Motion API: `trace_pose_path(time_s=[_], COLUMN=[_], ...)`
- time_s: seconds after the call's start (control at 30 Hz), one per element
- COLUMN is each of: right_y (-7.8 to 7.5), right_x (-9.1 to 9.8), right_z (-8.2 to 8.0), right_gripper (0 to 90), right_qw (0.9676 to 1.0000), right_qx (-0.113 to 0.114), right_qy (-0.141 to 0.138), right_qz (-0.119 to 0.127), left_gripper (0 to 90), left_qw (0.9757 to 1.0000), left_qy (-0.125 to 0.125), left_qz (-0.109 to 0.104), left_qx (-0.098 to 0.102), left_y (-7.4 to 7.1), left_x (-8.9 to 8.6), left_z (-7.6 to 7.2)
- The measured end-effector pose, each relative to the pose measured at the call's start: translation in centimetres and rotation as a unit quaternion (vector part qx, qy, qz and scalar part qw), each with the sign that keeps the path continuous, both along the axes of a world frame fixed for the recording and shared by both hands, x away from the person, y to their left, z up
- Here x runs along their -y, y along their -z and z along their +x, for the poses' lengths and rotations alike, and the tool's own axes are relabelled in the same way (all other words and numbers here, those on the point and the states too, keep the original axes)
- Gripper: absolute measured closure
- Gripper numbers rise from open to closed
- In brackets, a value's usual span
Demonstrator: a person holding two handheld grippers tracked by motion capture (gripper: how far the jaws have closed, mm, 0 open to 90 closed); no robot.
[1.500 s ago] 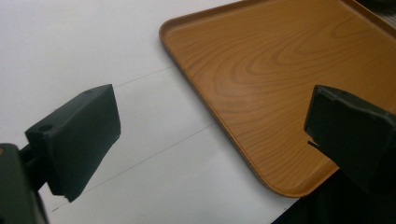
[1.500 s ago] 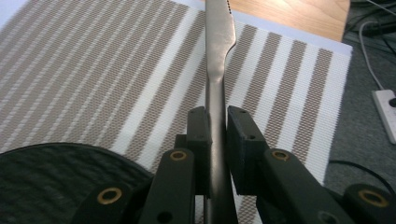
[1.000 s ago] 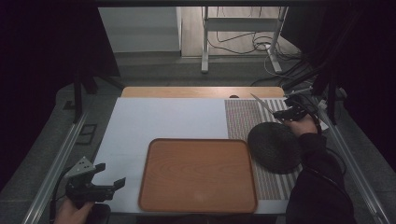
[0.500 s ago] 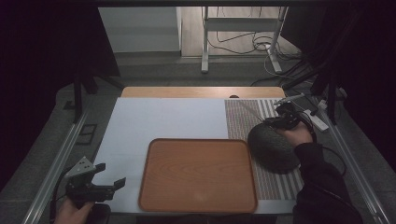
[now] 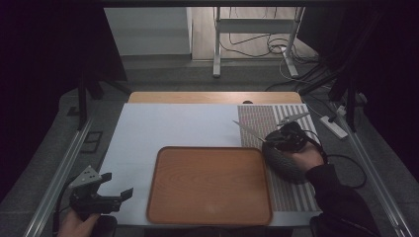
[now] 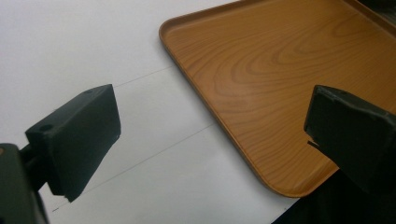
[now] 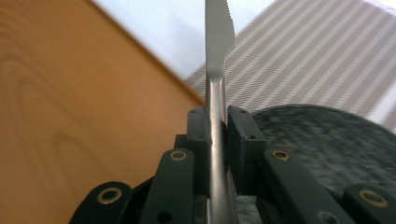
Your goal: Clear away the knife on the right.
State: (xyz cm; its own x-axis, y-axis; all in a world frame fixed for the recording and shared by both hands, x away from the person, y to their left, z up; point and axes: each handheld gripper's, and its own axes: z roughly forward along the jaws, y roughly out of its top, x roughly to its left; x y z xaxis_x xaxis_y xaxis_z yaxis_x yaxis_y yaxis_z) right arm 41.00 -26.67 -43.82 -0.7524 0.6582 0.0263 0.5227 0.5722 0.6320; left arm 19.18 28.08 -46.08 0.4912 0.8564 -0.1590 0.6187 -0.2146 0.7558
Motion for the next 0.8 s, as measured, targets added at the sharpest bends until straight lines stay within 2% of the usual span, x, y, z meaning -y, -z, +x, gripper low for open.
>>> trace_pose_path(time_s=[0.27,0.4,0.6,0.7,0.8], right_y=[0.6,1.3,2.3,2.8,3.3], right_x=[-2.1,-3.5,-5.3,-6.1,-7.0], right_z=[-3.1,-4.4,-5.7,-6.2,-6.9], right_gripper=[80.0,80.0,80.0,80.0,80.0], right_qw=[0.9991,0.9978,0.9938,0.992,0.9888], right_qx=[-0.008,-0.016,-0.024,-0.032,-0.038], right_qy=[-0.041,-0.063,-0.1,-0.112,-0.132], right_qz=[-0.003,-0.015,-0.042,-0.047,-0.058], left_gripper=[3.8,3.8,3.8,3.8,3.8], left_qw=[1.0,1.0,1.0,1.0,1.0], left_qy=[0.0,0.0,-0.001,-0.001,-0.001], left_qz=[0.0,0.0,0.0,0.0,0.0], left_qx=[-0.001,-0.001,-0.001,-0.002,-0.002], left_y=[0.0,0.0,0.0,0.0,0.0], left_x=[0.0,0.0,0.0,0.0,0.0], left_z=[0.0,0.0,0.0,0.0,0.1])
